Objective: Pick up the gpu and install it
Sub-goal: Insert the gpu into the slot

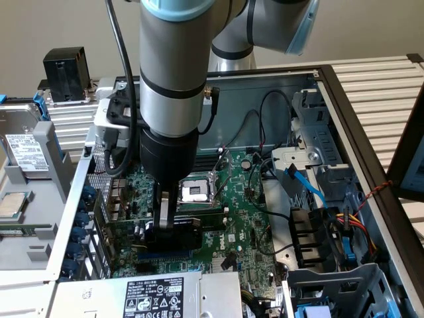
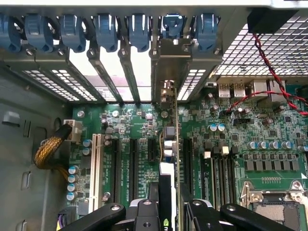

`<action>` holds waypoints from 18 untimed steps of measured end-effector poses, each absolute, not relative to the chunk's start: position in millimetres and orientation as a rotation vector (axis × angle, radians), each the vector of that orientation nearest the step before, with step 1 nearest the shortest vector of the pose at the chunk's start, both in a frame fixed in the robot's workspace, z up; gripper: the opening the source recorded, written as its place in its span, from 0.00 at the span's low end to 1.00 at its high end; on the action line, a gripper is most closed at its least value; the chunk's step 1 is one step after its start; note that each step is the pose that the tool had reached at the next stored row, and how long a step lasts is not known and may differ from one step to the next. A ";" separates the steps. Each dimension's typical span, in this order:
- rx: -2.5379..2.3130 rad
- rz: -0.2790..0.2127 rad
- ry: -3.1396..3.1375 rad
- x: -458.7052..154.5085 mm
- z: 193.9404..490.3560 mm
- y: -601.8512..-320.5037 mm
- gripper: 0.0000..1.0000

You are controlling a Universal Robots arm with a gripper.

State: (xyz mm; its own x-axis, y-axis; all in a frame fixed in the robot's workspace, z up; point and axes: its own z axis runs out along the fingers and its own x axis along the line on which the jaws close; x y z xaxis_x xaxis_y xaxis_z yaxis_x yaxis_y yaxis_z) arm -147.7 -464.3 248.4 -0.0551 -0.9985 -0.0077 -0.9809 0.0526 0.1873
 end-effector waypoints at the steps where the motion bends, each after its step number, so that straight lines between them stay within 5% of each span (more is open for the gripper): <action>1: 2.070 -0.215 -2.185 -147.7 248.4 -464.3 0.27; 18: 2.074 -0.213 -2.181 -147.9 247.5 -464.1 0.27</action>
